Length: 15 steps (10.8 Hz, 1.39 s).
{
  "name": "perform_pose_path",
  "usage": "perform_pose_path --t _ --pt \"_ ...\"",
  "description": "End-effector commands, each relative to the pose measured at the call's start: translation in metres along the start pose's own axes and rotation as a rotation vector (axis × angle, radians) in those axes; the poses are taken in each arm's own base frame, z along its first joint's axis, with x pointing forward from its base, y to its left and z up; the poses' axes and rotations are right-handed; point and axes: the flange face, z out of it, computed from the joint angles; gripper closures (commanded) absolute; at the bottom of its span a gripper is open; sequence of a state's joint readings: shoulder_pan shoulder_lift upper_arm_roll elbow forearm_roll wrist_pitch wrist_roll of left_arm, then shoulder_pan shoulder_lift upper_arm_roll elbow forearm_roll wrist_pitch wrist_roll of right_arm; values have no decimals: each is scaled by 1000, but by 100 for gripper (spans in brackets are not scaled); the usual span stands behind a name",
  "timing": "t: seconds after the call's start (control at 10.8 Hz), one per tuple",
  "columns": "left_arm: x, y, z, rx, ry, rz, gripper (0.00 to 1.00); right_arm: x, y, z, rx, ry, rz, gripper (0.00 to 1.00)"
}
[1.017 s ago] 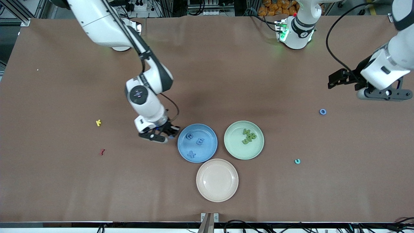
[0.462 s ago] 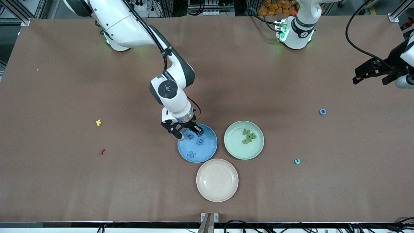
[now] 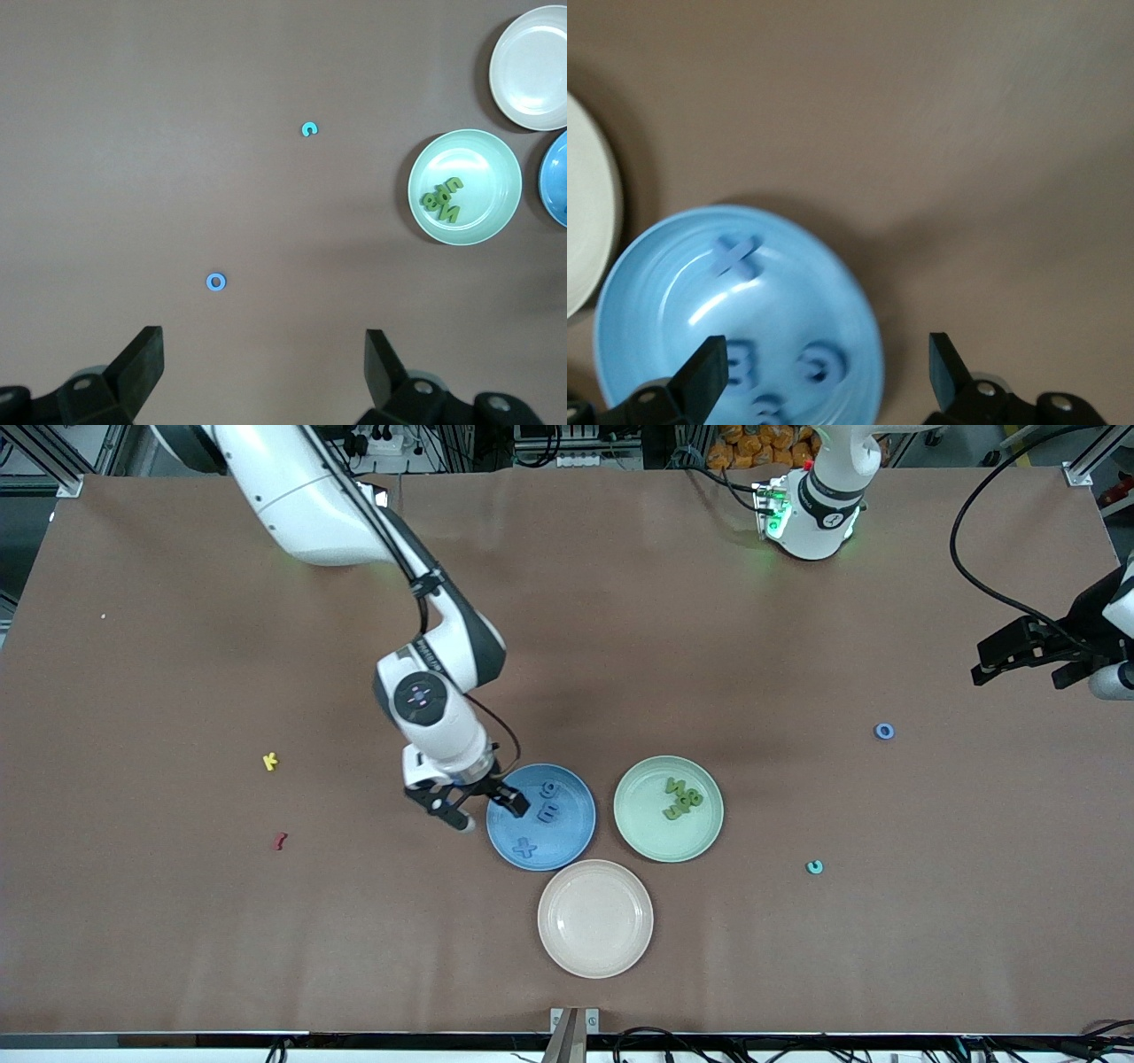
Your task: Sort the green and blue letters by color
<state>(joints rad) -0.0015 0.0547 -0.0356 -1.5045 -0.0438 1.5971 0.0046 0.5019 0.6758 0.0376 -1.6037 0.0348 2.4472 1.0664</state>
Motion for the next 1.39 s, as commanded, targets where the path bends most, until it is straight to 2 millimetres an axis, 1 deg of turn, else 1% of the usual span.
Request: perform_pose_path --t 0.0,0.09,0.18,0.28,0.37,0.46,0.55,0.65,0.74,0.83,1.02,1.11,1.29 --pt "1 4 -8 17 9 22 0 64 60 -40 -54 -67 -209 0" --pt "2 5 -8 15 11 22 0 79 84 -44 -61 -76 -248 0" --pt "2 7 -8 15 10 24 0 87 101 -47 -62 -87 -293 0" --pt "2 7 -8 15 10 24 0 100 122 -50 -66 -94 -315 0" --pt "2 7 -8 15 10 24 0 111 144 -57 -72 -94 -350 0" --pt "1 10 -8 15 10 27 0 115 164 -63 -82 -100 -392 0" --pt "1 10 -9 15 12 27 0 113 180 -68 -92 -107 -426 0" --pt "1 9 -9 15 12 25 0 108 191 -74 -107 -107 -455 0" --pt "1 7 -9 14 12 22 0 100 200 -84 -132 -94 -479 0" --pt "1 7 -9 12 12 22 0 88 209 -93 -154 -86 -501 0" --pt "1 8 -9 8 12 22 0 65 221 -110 -167 -78 -520 0" --pt "1 8 -9 8 12 22 0 61 229 -117 -178 -70 -523 0" --pt "1 6 -9 8 12 15 0 53 235 -130 -208 -82 -531 0"
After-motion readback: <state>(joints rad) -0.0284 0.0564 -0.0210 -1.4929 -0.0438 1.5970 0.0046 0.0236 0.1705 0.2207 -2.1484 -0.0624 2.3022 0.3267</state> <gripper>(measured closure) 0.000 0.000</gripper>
